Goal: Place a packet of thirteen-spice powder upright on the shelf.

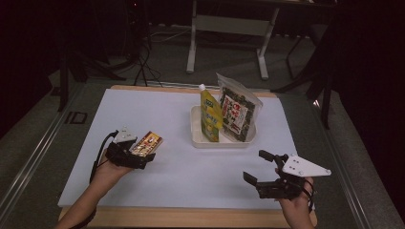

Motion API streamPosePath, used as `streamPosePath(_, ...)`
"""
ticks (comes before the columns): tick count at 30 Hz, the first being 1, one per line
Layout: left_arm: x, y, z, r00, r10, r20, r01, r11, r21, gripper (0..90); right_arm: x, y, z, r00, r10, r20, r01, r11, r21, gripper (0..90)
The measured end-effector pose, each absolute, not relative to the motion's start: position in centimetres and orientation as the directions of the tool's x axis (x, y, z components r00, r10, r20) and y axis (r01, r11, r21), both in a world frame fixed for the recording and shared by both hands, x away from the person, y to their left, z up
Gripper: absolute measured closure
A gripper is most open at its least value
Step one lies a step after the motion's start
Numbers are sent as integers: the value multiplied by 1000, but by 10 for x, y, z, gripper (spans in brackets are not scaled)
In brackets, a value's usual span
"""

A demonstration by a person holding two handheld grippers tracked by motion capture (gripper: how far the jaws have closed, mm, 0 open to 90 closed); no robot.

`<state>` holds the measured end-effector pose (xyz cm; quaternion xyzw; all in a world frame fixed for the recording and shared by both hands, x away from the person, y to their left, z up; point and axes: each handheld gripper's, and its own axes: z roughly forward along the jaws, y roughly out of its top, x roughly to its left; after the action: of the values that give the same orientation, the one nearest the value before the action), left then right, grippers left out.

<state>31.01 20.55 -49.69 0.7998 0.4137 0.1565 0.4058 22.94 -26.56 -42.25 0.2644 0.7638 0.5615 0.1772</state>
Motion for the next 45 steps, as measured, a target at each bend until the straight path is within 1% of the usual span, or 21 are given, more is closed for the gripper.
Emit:
streamPosePath(4, 316, 207, -501, 606, 791, -86, 542, -331, 773, 43, 229, -266, -422, -800, 600, 28, 196, 217, 956, 108)
streamPosePath(5, 325, 207, -508, 589, 804, -80, 565, -339, 752, 48, 229, -266, -422, -798, 602, 34, 200, 211, 957, 108)
streamPosePath(10, 336, 207, -519, 578, 811, -89, 597, -346, 724, 57, 228, -264, -422, -796, 605, 24, 193, 216, 957, 104)
streamPosePath(13, 341, 205, -523, 574, 815, -72, 603, -361, 712, 60, 229, -263, -422, -799, 601, 27, 193, 213, 958, 103)
streamPosePath(16, 343, 203, -527, 574, 818, -39, 600, -388, 700, 85, 228, -262, -423, -800, 599, 28, 196, 217, 956, 103)
streamPosePath(18, 346, 203, -529, 575, 817, -42, 610, -394, 688, 105, 228, -261, -423, -803, 595, 26, 196, 224, 955, 103)
streamPosePath(22, 349, 202, -532, 580, 814, -42, 619, -406, 673, 110, 228, -260, -423, -804, 594, 26, 202, 232, 951, 103)
streamPosePath(25, 354, 199, -538, 587, 809, -26, 633, -438, 638, 141, 229, -259, -424, -801, 598, 29, 210, 235, 949, 105)
streamPosePath(29, 357, 197, -541, 587, 810, -18, 643, -452, 619, 149, 229, -260, -423, -799, 600, 29, 211, 235, 949, 105)
streamPosePath(31, 358, 195, -542, 592, 805, -19, 651, -465, 600, 165, 229, -259, -423, -801, 598, 29, 212, 238, 948, 108)
streamPosePath(33, 359, 193, -544, 592, 806, 0, 657, -483, 579, 190, 230, -259, -424, -801, 598, 28, 211, 239, 948, 107)
streamPosePath(35, 361, 194, -544, 586, 811, -3, 666, -479, 572, 203, 230, -259, -424, -801, 597, 28, 213, 241, 947, 108)
streamPosePath(36, 361, 194, -544, 582, 813, -6, 671, -476, 569, 231, 230, -259, -423, -802, 596, 26, 212, 243, 947, 108)
streamPosePath(38, 362, 195, -544, 572, 820, -15, 680, -465, 567, 254, 230, -259, -423, -800, 599, 26, 212, 242, 947, 108)
streamPosePath(43, 363, 192, -541, 555, 832, -11, 700, -460, 547, 296, 230, -259, -423, -802, 597, 34, 217, 237, 947, 108)
streamPosePath(45, 364, 190, -540, 552, 834, -6, 705, -462, 538, 308, 230, -259, -424, -801, 598, 35, 220, 240, 945, 125)
